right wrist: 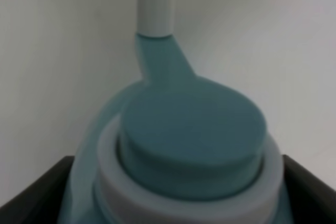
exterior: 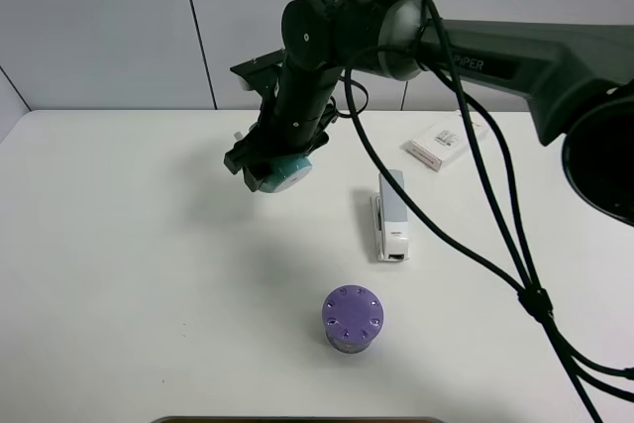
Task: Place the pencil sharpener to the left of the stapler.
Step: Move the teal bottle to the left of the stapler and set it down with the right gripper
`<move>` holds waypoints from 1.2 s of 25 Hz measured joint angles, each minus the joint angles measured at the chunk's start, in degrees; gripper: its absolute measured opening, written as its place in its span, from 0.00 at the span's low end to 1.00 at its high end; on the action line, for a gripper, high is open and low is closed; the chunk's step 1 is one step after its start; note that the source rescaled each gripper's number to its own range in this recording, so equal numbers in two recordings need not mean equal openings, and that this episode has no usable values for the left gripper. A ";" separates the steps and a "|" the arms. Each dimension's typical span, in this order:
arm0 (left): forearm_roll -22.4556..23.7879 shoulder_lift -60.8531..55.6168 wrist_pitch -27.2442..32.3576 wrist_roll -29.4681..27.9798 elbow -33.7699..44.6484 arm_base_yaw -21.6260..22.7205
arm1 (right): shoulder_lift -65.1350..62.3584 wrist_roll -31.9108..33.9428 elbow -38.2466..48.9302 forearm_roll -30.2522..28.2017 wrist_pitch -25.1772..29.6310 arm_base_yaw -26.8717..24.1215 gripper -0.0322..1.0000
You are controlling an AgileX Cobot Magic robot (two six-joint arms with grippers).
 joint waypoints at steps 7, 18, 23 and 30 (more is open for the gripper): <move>0.00 0.00 0.00 0.00 0.00 0.00 | 3.99 0.00 -1.50 0.00 3.18 0.00 0.05; 0.00 0.00 0.00 0.00 0.00 0.00 | 7.43 0.00 -1.58 0.05 6.50 0.00 0.05; 0.00 0.00 0.00 0.00 0.00 0.00 | 9.10 0.00 -1.58 0.05 8.14 0.00 0.05; 0.00 0.00 0.00 0.00 0.00 0.00 | 9.75 0.00 -1.60 0.05 8.14 0.00 0.05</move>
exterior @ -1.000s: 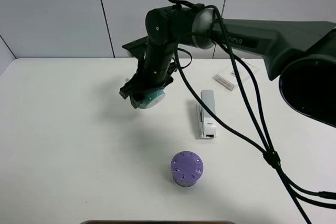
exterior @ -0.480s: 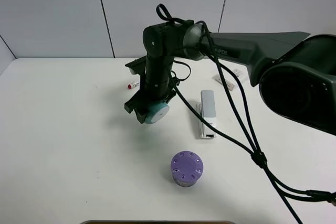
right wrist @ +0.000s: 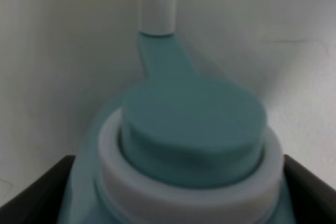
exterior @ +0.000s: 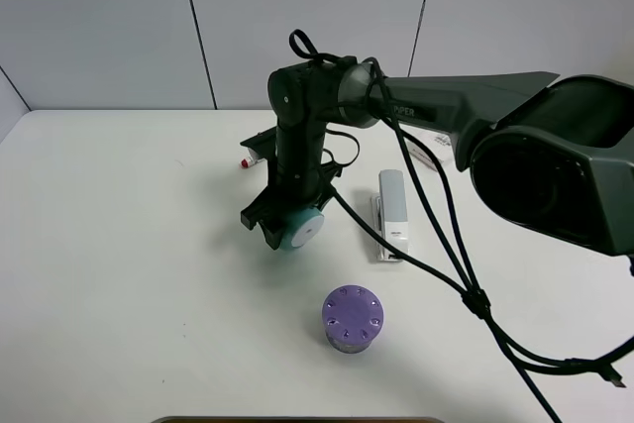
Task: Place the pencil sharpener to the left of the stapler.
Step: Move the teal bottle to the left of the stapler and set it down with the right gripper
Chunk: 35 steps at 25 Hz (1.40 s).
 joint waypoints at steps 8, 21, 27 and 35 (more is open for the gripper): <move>0.00 0.00 0.00 0.00 0.00 0.00 | 0.00 0.00 0.00 -0.05 0.00 0.00 0.05; 0.00 0.00 0.00 0.00 0.00 0.00 | 0.00 0.00 0.00 -0.05 1.86 0.00 0.05; 0.00 0.00 0.00 0.00 0.00 0.00 | 0.00 0.00 0.00 -0.22 1.86 0.00 0.05; 0.00 0.00 0.00 0.00 0.00 0.00 | 0.00 0.00 0.00 -0.38 -0.09 0.00 0.05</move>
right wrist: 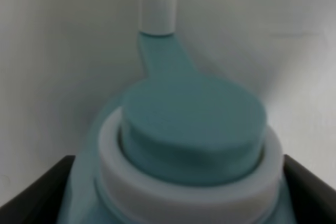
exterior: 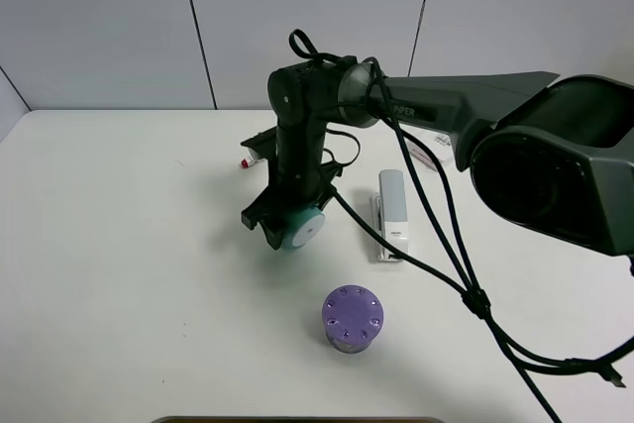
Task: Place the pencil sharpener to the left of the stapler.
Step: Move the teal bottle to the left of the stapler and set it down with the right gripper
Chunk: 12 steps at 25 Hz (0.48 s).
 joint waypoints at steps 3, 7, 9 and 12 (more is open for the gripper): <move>0.00 0.00 0.00 0.00 0.00 0.00 | 0.21 0.00 0.00 -0.02 0.00 0.00 0.05; 0.00 0.00 0.00 0.00 0.00 0.00 | 1.93 0.00 0.00 -0.02 0.00 0.00 0.05; 0.00 0.00 0.00 0.00 0.00 0.00 | 2.21 0.01 -0.18 0.11 -0.25 0.00 0.03; 0.00 0.00 0.00 0.00 0.00 0.00 | 2.28 0.01 -0.36 0.11 -0.25 0.00 0.03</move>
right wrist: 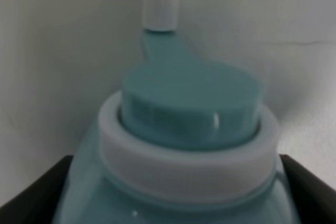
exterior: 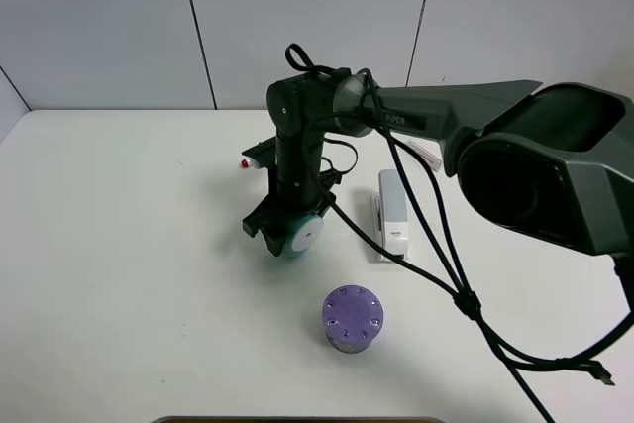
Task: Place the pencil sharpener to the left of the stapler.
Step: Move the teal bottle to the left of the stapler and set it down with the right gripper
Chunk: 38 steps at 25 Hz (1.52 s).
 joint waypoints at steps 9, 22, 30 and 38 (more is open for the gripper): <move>0.00 0.00 0.00 0.00 0.00 0.00 | 0.00 0.06 0.00 0.00 -0.83 0.00 0.03; 0.00 0.00 0.00 0.00 0.00 0.00 | 0.06 1.52 0.00 0.12 -2.29 0.00 0.57; 0.00 0.00 0.00 0.00 0.00 0.00 | 0.06 3.86 -6.90 0.17 4.46 0.00 0.57; 0.00 0.00 0.00 0.00 0.00 0.00 | 0.06 4.61 -14.18 2.67 6.36 0.00 0.63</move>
